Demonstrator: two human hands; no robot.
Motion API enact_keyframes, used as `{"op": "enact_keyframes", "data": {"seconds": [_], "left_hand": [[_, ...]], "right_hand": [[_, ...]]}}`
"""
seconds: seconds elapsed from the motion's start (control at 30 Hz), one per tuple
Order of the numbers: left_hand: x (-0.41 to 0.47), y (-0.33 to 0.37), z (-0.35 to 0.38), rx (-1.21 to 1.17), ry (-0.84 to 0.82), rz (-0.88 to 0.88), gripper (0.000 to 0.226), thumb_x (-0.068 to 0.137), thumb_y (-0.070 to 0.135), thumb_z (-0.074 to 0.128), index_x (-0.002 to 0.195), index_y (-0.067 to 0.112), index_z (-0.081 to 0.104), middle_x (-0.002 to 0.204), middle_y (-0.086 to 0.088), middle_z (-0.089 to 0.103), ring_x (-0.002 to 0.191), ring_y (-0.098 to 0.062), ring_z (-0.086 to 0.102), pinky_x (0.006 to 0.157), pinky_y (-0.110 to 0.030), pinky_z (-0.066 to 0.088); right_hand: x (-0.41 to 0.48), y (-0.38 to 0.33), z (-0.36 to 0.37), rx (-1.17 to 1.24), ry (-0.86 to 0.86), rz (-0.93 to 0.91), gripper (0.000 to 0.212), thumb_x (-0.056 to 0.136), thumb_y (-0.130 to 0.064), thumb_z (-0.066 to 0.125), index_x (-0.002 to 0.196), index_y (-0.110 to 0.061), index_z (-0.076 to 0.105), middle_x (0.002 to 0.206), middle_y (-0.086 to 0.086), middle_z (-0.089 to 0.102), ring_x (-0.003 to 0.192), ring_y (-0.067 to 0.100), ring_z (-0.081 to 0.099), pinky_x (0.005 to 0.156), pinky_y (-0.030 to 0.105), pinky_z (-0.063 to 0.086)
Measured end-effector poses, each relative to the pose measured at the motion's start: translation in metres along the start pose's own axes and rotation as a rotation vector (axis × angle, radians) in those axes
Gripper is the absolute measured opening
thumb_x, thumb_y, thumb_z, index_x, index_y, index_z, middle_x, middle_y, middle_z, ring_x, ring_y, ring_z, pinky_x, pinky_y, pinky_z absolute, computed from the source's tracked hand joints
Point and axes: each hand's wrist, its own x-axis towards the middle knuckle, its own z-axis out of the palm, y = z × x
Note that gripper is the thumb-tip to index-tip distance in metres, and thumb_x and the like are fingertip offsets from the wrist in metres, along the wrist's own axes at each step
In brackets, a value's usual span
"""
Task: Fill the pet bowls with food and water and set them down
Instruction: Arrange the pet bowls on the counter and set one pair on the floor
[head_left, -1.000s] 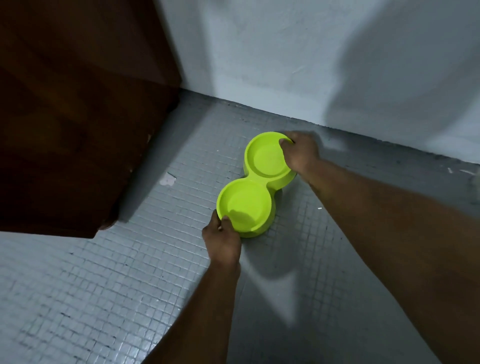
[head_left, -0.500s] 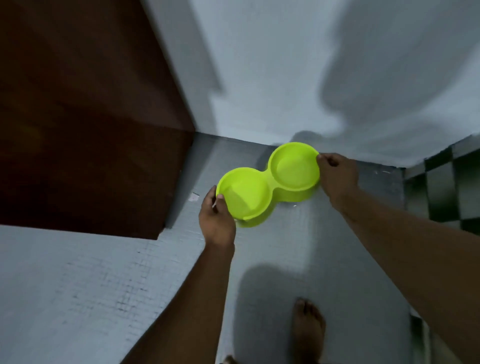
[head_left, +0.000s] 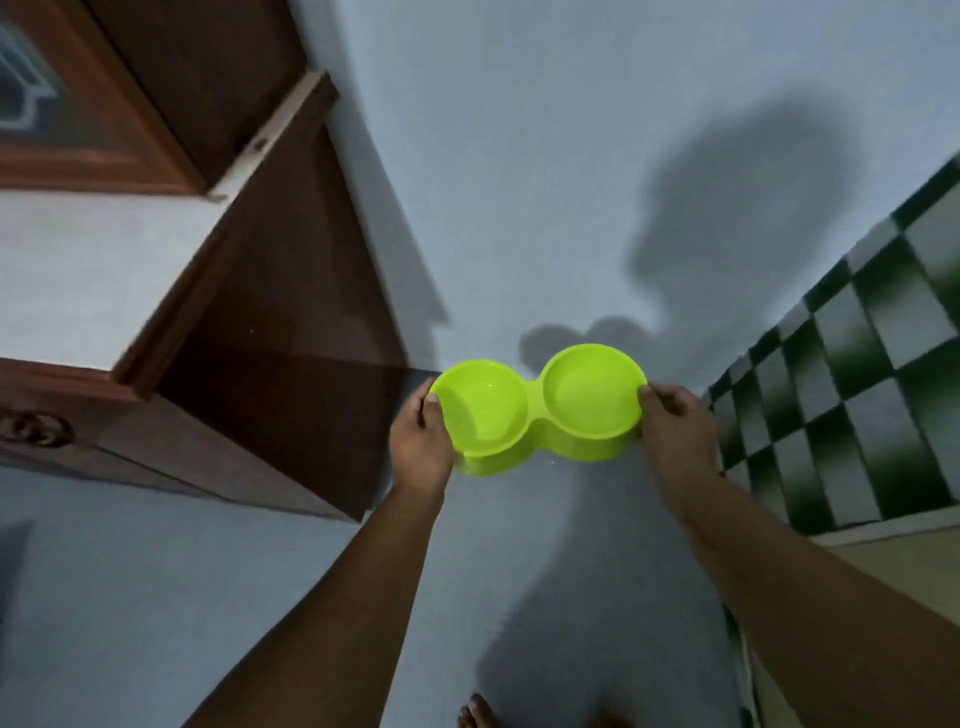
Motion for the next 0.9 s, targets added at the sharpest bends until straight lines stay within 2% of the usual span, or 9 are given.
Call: {"op": "enact_keyframes", "data": {"seconds": [0.1,0.2,0.27,0.37,0.47,0.57,0.67,0.73,0.9], "left_hand": [[-0.03,0.03,-0.02,-0.028,-0.017,0.013,0.029,0.106,0.011,0.048,0.128,0.006,0.067,0.114,-0.001,0.068,0.108,-0.015,0.062,0.098,-0.031,0.049],[-0.066,0.055,-0.039,-0.025,-0.039,0.052,0.027,0.106,0.01,0.048,0.125,0.005,0.067,0.107,0.0,0.067,0.103,-0.016,0.061,0.093,-0.032,0.049],[-0.09,0.07,-0.052,-0.023,-0.046,0.07,0.027,0.105,0.01,0.049,0.126,0.002,0.065,0.113,-0.006,0.068,0.106,-0.018,0.061,0.096,-0.033,0.049],[-0.126,0.085,-0.07,-0.005,-0.078,0.117,0.03,0.105,0.009,0.05,0.13,-0.002,0.064,0.124,-0.015,0.068,0.114,-0.023,0.062,0.102,-0.034,0.048],[-0.172,0.098,-0.086,0.006,-0.105,0.139,0.027,0.105,0.007,0.049,0.123,-0.002,0.066,0.114,-0.011,0.068,0.104,-0.019,0.061,0.084,-0.012,0.046],[-0.226,0.105,-0.105,-0.034,-0.169,0.128,0.025,0.105,0.007,0.049,0.119,0.0,0.069,0.106,-0.008,0.069,0.096,-0.016,0.061,0.074,-0.006,0.046],[-0.268,0.105,-0.12,-0.042,-0.252,0.123,0.023,0.104,0.009,0.051,0.116,0.007,0.071,0.107,-0.007,0.071,0.097,-0.015,0.062,0.083,-0.023,0.049],[-0.29,0.105,-0.129,-0.043,-0.31,0.121,0.023,0.104,0.008,0.051,0.117,0.007,0.07,0.106,-0.006,0.07,0.096,-0.016,0.061,0.083,-0.026,0.046],[-0.33,0.102,-0.145,-0.002,-0.475,0.167,0.026,0.105,0.012,0.051,0.123,0.008,0.069,0.111,-0.005,0.07,0.102,-0.019,0.062,0.089,-0.03,0.046]], "right_hand": [[-0.036,-0.024,-0.032,0.043,0.03,-0.012,0.014,0.094,-0.008,0.064,0.103,0.001,0.07,0.09,0.011,0.067,0.065,-0.007,0.057,0.062,0.008,0.046],[-0.077,-0.04,-0.067,0.043,0.065,-0.026,0.01,0.093,-0.011,0.066,0.097,-0.003,0.071,0.089,0.011,0.069,0.065,-0.006,0.057,0.065,0.009,0.046],[-0.104,-0.045,-0.091,0.063,0.089,-0.023,0.012,0.093,-0.012,0.067,0.096,-0.001,0.072,0.087,0.009,0.069,0.066,-0.003,0.057,0.069,0.018,0.05],[-0.145,-0.047,-0.127,0.125,0.114,0.024,0.01,0.09,-0.016,0.07,0.081,-0.021,0.07,0.079,0.0,0.068,0.077,0.013,0.063,0.083,0.047,0.058],[-0.188,-0.045,-0.163,0.146,0.116,0.042,0.008,0.09,-0.019,0.07,0.084,-0.024,0.069,0.085,0.003,0.07,0.086,0.022,0.065,0.086,0.057,0.056],[-0.24,-0.044,-0.206,0.146,0.16,0.033,0.002,0.092,-0.019,0.069,0.094,-0.018,0.07,0.091,0.008,0.071,0.088,0.022,0.065,0.086,0.05,0.057],[-0.286,-0.039,-0.245,0.122,0.208,-0.017,0.004,0.092,-0.02,0.069,0.095,-0.017,0.07,0.091,0.01,0.072,0.085,0.021,0.066,0.079,0.037,0.054],[-0.312,-0.035,-0.265,0.127,0.243,-0.007,0.002,0.091,-0.022,0.071,0.091,-0.02,0.07,0.088,0.007,0.072,0.084,0.021,0.067,0.079,0.037,0.054],[-0.384,-0.033,-0.306,0.135,0.395,-0.005,0.008,0.091,-0.02,0.07,0.091,-0.012,0.071,0.082,0.005,0.069,0.073,0.013,0.061,0.07,0.028,0.049]]}}
